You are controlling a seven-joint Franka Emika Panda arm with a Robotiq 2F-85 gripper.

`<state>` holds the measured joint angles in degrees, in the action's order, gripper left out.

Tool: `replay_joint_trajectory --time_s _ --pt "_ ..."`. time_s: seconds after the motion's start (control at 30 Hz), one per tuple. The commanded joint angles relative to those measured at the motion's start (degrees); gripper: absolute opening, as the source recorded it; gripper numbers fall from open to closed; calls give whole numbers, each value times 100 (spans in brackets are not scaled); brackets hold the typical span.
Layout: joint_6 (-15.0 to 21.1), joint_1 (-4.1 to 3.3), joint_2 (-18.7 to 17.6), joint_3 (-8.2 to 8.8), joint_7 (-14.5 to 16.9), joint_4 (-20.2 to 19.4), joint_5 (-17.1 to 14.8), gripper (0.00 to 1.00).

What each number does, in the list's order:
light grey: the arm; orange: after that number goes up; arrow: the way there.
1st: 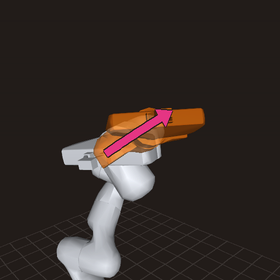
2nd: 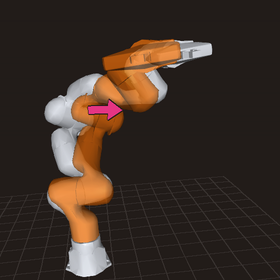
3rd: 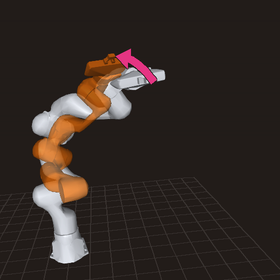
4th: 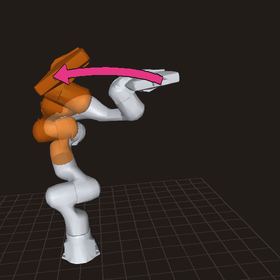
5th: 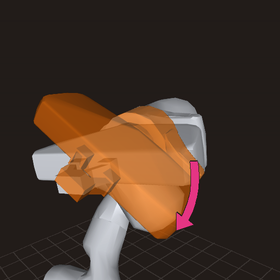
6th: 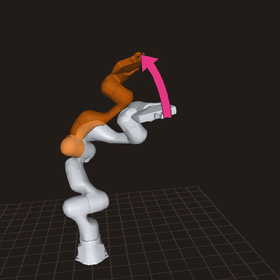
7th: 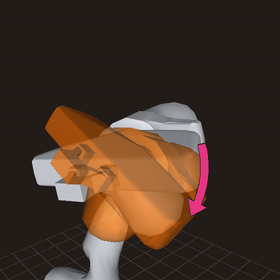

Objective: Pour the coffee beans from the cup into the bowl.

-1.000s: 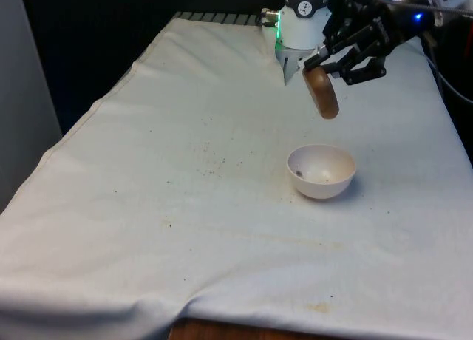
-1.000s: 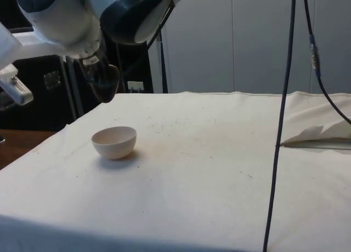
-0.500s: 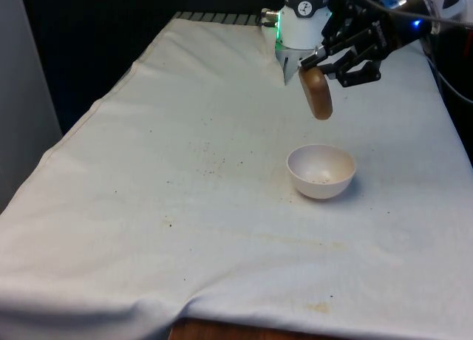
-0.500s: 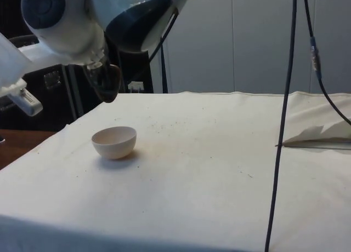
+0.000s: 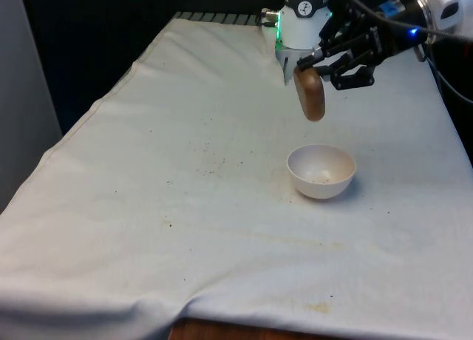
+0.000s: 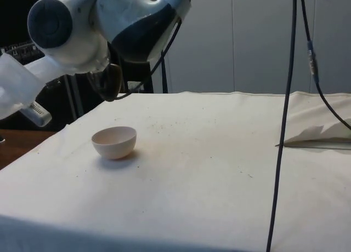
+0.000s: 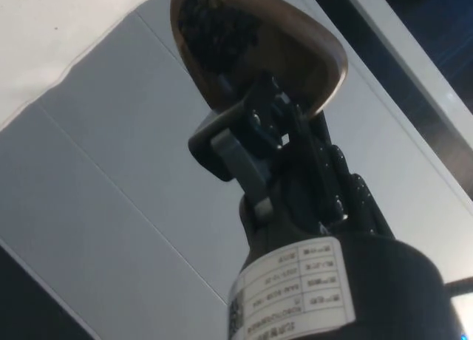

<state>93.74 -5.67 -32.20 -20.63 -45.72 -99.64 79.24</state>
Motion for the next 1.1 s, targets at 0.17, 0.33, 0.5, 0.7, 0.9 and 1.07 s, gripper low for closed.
replay_joint_trajectory --time_s 0.17,0.33,0.5,0.7,0.9,1.07 --pt "-155 -29 6 -34 -11 -52 172 3" --pt "-338 -34 6 -97 -6 -115 367 3" --pt "-504 -34 -17 -160 0 -143 521 3" --pt "-699 -40 -80 -235 0 -138 739 3" --pt "-859 -40 -149 -304 0 -143 968 3" --pt "-1003 -34 -201 -372 0 -160 1152 3"
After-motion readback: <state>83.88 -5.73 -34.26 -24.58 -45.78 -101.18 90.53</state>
